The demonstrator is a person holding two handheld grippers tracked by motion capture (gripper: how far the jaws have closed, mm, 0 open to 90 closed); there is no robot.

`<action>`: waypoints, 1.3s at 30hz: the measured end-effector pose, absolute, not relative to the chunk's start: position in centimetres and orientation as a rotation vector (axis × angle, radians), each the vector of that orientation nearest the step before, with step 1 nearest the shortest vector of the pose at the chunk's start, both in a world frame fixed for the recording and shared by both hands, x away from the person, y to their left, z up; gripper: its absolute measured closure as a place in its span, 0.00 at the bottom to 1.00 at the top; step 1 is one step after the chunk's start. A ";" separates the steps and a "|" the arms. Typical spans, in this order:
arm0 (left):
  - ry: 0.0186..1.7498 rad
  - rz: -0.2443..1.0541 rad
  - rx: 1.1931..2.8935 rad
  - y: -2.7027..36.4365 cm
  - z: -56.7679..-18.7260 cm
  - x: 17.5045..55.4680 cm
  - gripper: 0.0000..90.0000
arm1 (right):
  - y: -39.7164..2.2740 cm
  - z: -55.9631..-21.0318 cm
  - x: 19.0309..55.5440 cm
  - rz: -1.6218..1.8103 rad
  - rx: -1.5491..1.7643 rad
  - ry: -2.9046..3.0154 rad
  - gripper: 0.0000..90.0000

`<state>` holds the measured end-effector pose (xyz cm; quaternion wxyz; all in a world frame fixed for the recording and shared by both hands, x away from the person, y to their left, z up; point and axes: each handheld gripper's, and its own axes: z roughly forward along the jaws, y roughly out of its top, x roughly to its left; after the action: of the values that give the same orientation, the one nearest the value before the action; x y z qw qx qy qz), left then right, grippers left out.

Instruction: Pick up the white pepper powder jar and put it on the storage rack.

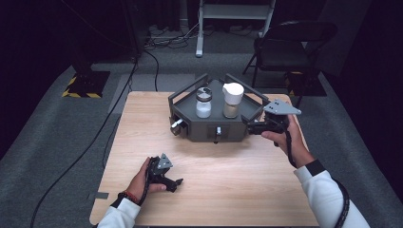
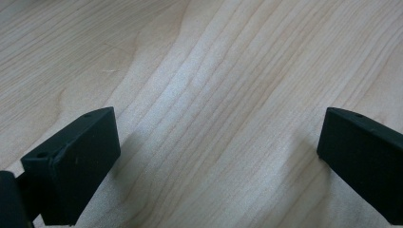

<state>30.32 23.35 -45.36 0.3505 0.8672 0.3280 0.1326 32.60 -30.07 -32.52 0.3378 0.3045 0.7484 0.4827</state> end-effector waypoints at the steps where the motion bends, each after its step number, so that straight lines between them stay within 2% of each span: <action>1: 0.849 0.343 2.246 23.4 -45.4 30.3 0.00 | -30.2 -32.5 32.3 1.260 0.790 1.948 0.02; 10: 0.849 0.344 2.245 23.4 -45.4 30.3 0.00 | -31.6 -32.9 30.0 1.276 0.750 1.953 0.02; 20: 0.849 0.344 2.245 23.3 -45.4 30.3 0.00 | -32.7 -35.1 28.1 1.287 0.735 1.970 0.02; 39: 0.849 0.344 2.246 23.3 -45.4 30.3 0.00 | -33.9 -38.6 26.2 1.266 0.741 2.043 0.02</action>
<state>30.31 23.35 -45.36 0.3504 0.8672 0.3279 0.1329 26.18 -33.87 -38.60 0.3083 0.2803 0.7727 0.4789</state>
